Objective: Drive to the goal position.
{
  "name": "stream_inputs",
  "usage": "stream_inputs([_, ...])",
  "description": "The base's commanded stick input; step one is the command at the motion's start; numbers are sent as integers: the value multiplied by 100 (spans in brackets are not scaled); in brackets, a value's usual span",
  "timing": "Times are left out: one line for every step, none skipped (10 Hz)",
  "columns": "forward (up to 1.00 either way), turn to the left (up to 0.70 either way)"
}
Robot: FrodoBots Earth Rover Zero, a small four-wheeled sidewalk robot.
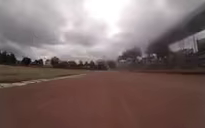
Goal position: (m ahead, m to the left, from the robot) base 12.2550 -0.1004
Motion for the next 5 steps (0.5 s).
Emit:
stream_inputs([100,0])
stream_inputs([100,0])
stream_inputs([100,0])
stream_inputs([100,0])
stream_inputs([100,-5])
